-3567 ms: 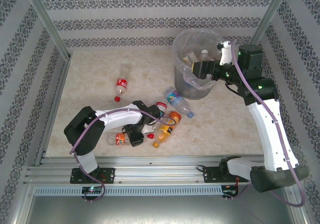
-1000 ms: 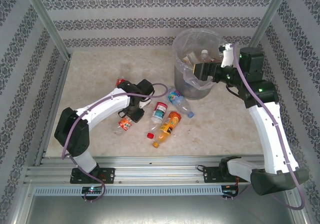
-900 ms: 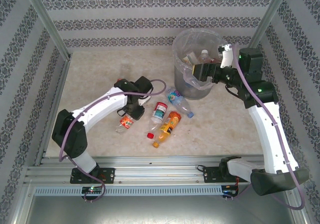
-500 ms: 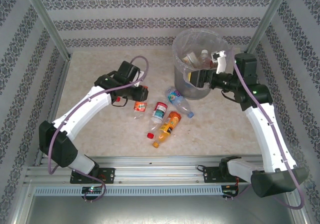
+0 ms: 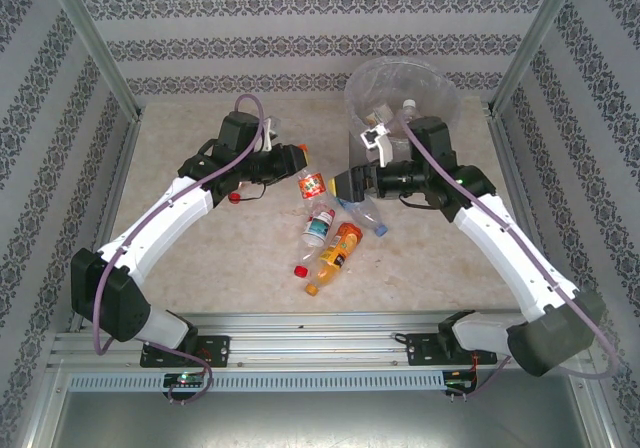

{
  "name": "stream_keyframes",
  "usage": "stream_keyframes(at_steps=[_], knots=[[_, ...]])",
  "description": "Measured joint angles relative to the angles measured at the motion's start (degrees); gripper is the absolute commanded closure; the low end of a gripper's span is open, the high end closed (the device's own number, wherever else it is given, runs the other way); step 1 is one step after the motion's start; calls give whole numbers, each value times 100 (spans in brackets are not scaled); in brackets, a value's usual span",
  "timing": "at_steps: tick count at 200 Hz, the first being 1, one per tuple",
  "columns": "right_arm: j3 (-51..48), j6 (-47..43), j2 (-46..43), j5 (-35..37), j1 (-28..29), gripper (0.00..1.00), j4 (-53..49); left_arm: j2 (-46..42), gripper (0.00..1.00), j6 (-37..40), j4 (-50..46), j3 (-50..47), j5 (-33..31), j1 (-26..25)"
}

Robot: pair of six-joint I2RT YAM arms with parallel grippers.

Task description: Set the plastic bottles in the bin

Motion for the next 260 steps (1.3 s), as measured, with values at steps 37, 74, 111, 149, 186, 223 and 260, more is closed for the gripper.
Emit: stream_keyframes(at_steps=[37,74,111,149,186,223,260], knots=[[-7,-11,345,267,166,3,146,-50,70,-533,378,-131,400,46],[-4,-9,651,428,291,3,223,-94,70,-809,619,-227,662,72],[101,-11,940,496,417,6,282,-94,70,-918,765,-232,822,72],[199,-26,1156,549,553,24,319,-94,70,-955,846,-232,940,72],[221,-129,1172,597,562,44,313,-96,69,-951,850,-232,977,79],[234,-160,1172,621,562,56,310,-96,35,-973,859,-232,1025,109],[238,-153,1062,669,511,56,240,-118,0,-815,1021,-232,1073,120]])
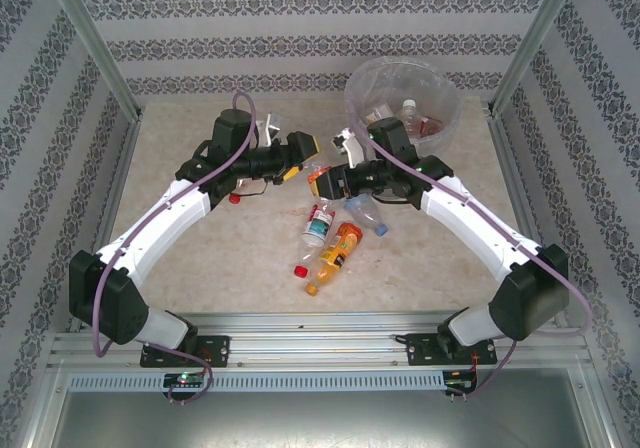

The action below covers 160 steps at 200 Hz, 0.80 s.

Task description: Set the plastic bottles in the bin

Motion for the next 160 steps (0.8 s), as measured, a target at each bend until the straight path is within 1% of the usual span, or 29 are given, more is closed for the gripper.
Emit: stream_keyframes(at_steps=[30,62,87,120,139,160], knots=[[20,-4,-361,109,-160,56,-190,-232,0,262,192,-13,81,26],[428,-76,-785,369,-393,56,-590,-671,0,863,192,-13,4,26],[966,-179,-992,603,-710,55,-918,-951,0,1392,-120,-2,-426,26],[1690,-269,-957,833,-1327,55,-1241,-1093,0,1790,-767,28,-1182,26],[2229,-310,-669,999,-1620,55,-1480,-1207,0,2017,-1086,28,-1491,26],[2879,-361,-114,1226,-1860,55,-1698,-1379,0,2262,-1327,-26,-1777,26]])
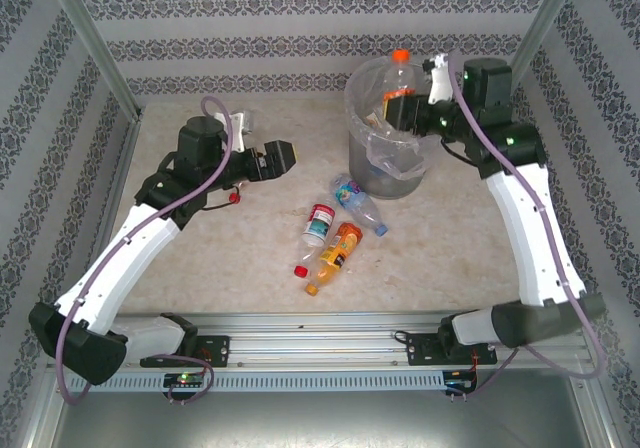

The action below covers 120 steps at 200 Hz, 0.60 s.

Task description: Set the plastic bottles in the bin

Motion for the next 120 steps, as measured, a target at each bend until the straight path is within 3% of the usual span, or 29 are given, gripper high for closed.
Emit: stream_keyframes(at_steps=[59,100,120], knots=[[1685,-197,1967,439,-181,55,-850,-726,0,210,214,-1091,-262,2],[2109,-251,2734,476,-181,52,-1233,-645,0,420,98,-1036,-302,2],[2144,-251,2892,437,-179,43,-1342,-387,0,503,-201,-713,-380,2]])
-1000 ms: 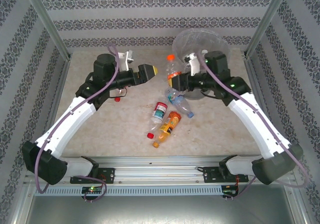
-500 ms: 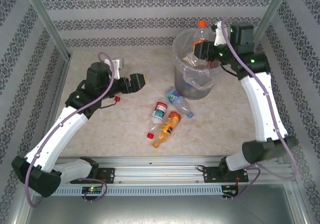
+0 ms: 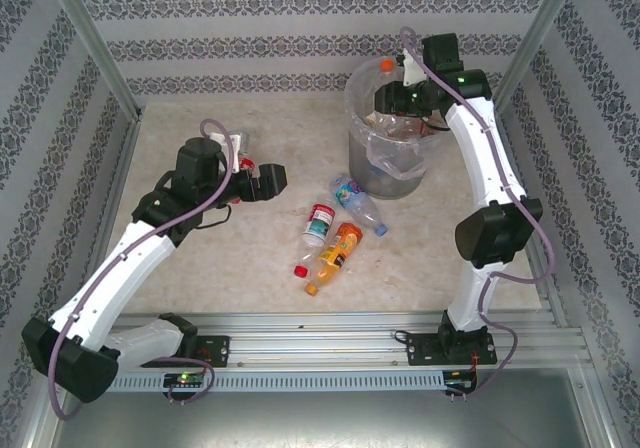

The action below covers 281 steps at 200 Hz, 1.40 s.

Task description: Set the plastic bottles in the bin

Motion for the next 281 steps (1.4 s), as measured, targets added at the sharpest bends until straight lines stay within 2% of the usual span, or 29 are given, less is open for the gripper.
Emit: stream_keyframes(at_steps=[24,51,88,114,159,198,241,281], knots=[[79,0,85,-52,15,28,-81,190,0,92,-160,72,-92,0],[142,-4,61,24,94,20,-149,262,0,251,-254,-42,-7,0],[-247,33,-380,197,129,19,-7,695,0,372,-461,-42,184,-7],[-1093,129,-1250,160,127,17,339,1082,0,428,-610,-44,258,-133],[-2546,380,-2756,-201,129,17,997,1703,2,507,-686,-52,243,-697],[-3934,656,-3740,-643,262,14,1408,2393,3,492,-634,-133,275,-815],[-4948,802,-4378,-905,507,13,1622,3101,2,496,-492,-127,278,-1115],[-5488,892,-4524,-905,516,13,1749,3447,4,496,-363,-111,273,-1215]])
